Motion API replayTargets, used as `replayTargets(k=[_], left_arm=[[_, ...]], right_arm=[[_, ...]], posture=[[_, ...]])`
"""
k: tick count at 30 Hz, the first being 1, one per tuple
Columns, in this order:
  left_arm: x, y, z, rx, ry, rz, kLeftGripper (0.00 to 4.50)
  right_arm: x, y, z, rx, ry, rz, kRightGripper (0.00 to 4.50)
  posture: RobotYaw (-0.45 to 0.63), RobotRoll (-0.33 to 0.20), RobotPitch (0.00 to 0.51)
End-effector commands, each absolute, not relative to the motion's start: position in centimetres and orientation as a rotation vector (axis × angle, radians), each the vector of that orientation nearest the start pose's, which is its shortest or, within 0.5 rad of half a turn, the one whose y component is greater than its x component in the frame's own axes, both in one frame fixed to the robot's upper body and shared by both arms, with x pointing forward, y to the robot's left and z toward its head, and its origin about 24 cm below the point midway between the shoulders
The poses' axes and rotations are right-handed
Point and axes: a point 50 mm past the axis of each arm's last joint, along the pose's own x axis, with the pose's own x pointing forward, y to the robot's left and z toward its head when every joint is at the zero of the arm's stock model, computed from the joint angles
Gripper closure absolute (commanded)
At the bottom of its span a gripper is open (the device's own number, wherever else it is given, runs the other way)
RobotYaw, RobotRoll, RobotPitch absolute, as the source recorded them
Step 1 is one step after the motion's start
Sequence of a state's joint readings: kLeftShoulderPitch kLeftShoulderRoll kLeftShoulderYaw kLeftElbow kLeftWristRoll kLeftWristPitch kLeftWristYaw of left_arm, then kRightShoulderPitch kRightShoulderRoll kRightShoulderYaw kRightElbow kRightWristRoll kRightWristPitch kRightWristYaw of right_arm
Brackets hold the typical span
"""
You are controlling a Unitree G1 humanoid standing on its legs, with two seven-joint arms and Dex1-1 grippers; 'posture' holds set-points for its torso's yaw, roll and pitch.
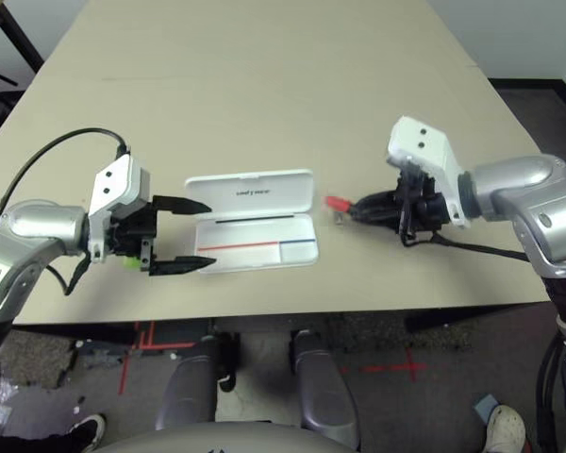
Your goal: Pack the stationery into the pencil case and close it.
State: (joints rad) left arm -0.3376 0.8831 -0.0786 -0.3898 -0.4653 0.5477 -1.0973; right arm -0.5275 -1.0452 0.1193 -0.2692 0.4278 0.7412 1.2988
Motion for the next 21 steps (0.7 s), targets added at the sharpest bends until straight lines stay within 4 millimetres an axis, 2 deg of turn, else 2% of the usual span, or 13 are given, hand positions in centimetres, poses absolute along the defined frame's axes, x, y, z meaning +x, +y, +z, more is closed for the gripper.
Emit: replayTargets(k=[1,5,12,21], left_arm=[[24.1,18.1,17.8,0.552,0.234,-1.273,0.00],[24.1,18.2,17.9,0.565,0.236,-1.272,0.00],[23.8,18.3,18.0,0.590,0.243,-1.265,0.00],[23.5,18.2,17.9,0.594,0.247,-1.253,0.00]], right_arm=[[25.2,-18.2,19.9,-0.524,0.476,1.374,4.00],[25.3,-16.1,19.6,-0.515,0.442,1.411,4.00],[26.6,-12.7,18.9,-0.586,0.365,1.409,4.00],[27.9,-10.5,17.8,-0.724,0.275,1.349,4.00]], posture=[[-0.08,0.000,0.188],[-0.07,0.000,0.188],[-0.05,0.000,0.191],[-0.03,0.000,0.191]])
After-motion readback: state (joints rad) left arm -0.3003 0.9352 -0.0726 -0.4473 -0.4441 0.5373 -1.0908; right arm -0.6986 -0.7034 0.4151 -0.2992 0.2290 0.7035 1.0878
